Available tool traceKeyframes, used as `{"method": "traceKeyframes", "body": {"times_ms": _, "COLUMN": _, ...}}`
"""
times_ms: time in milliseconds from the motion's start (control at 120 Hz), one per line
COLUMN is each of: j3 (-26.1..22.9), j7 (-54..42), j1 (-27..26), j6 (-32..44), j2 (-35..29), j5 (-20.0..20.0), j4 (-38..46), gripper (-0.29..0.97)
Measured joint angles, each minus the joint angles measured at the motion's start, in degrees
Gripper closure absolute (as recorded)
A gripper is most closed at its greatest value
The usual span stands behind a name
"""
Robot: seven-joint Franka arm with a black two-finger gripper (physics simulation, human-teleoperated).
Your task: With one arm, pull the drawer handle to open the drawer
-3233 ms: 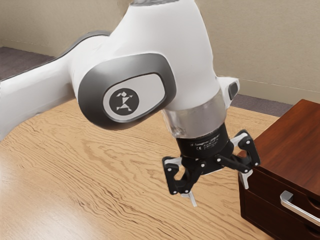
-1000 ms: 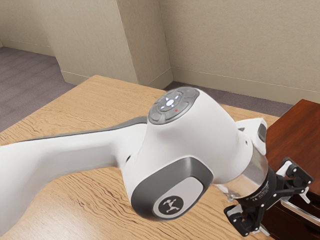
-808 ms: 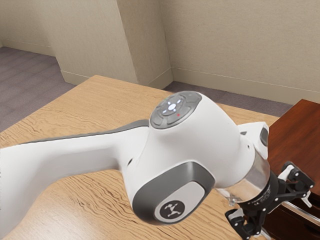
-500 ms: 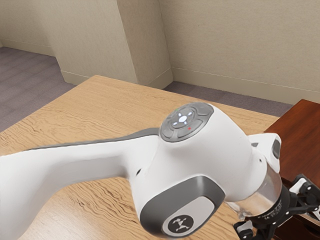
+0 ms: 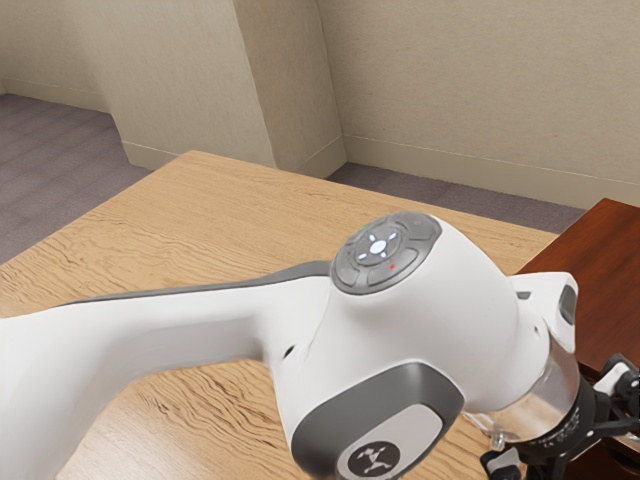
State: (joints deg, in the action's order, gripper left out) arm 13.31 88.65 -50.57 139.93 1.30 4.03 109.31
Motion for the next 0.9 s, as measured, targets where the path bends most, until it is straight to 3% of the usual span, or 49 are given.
{"method": "traceKeyframes", "body": {"times_ms": 217, "j3": 0.2, "j7": 0.0, "j1": 0.1, "j6": 0.2, "j2": 0.0, "j5": -0.1, "j4": 0.6, "gripper": 0.03}}
{"method": "traceKeyframes", "body": {"times_ms": 900, "j3": 0.3, "j7": -0.1, "j1": -0.8, "j6": -0.2, "j2": -1.5, "j5": -0.1, "j4": 0.8, "gripper": 0.49}}
